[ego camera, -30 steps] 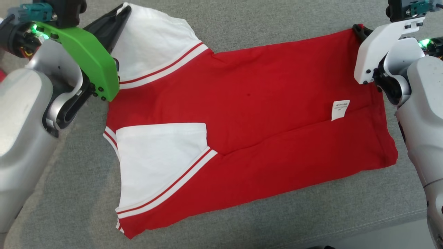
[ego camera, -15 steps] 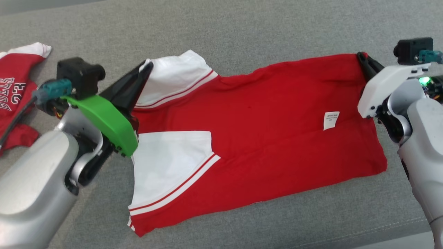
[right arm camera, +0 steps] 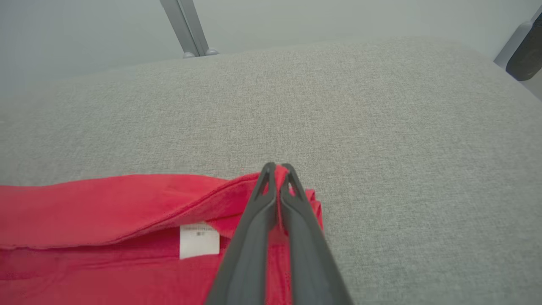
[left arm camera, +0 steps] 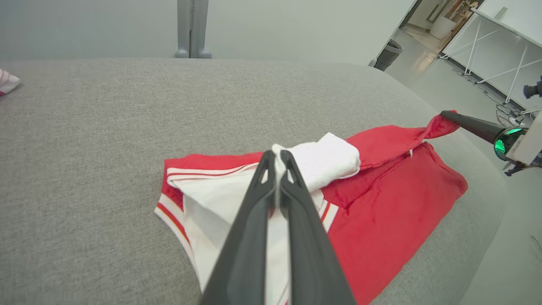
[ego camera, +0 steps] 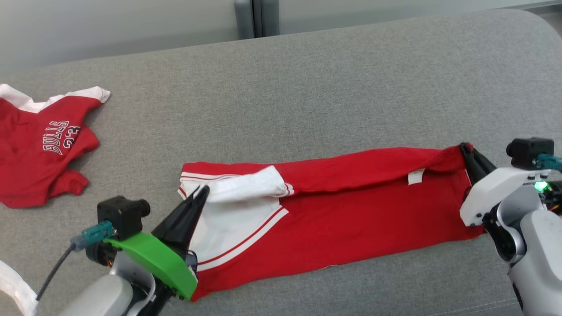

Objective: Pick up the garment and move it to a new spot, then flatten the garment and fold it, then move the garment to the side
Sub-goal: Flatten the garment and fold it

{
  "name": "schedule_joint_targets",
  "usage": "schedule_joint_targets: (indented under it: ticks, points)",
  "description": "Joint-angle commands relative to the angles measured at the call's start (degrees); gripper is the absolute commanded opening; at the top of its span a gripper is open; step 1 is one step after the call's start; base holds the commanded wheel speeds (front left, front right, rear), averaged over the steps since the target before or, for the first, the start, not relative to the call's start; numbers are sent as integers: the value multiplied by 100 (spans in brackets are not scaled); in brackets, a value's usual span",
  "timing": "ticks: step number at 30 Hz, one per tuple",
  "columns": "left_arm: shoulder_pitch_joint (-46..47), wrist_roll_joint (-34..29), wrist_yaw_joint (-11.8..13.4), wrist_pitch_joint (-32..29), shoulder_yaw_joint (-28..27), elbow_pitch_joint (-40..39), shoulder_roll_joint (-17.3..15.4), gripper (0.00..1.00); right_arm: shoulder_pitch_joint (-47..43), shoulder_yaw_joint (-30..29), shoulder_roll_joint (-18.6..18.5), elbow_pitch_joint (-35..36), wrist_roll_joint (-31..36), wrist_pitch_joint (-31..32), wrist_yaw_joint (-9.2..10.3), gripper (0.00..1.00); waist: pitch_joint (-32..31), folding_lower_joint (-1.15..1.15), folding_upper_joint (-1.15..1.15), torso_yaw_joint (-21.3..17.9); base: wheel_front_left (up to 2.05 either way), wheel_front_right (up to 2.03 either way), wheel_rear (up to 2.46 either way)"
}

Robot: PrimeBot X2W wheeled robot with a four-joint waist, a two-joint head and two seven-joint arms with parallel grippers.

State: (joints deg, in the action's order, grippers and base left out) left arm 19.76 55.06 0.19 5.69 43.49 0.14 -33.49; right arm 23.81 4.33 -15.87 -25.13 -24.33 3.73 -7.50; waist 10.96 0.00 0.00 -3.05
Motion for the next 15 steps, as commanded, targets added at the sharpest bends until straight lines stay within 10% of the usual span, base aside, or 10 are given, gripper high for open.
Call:
schedule_joint_targets:
  ticks: [1, 7, 9, 11, 13, 15]
  points:
    - [-138, 54, 22, 75, 20, 27, 26, 0, -168, -75, 38, 78, 83, 30, 2, 0, -77, 0, 0, 38, 0, 0, 0]
    - [-472, 189, -46, 269, 90, 237, 176, 0, -626, -362, 240, 359, 422, 40, 3, 0, -107, 0, 0, -1, 0, 0, 0]
    - [-574, 228, -77, 321, 110, 312, 203, 0, -760, -450, 349, 431, 476, 0, 2, 33, -138, 0, 0, -20, 0, 0, 0]
    - [-688, 285, -105, 393, 105, 379, 216, 35, -914, -554, 427, 492, 537, -50, 3, 100, -184, 0, 0, -48, 0, 0, 0]
    - [-819, 335, -98, 477, 93, 449, 230, 100, -1083, -702, 549, 548, 598, -131, 3, 100, -237, 0, 0, -79, 0, 0, 0]
    - [-942, 367, -58, 584, 43, 500, 260, 100, -1229, -809, 648, 585, 646, -171, 3, 100, -289, 0, 0, -103, 0, 0, 0]
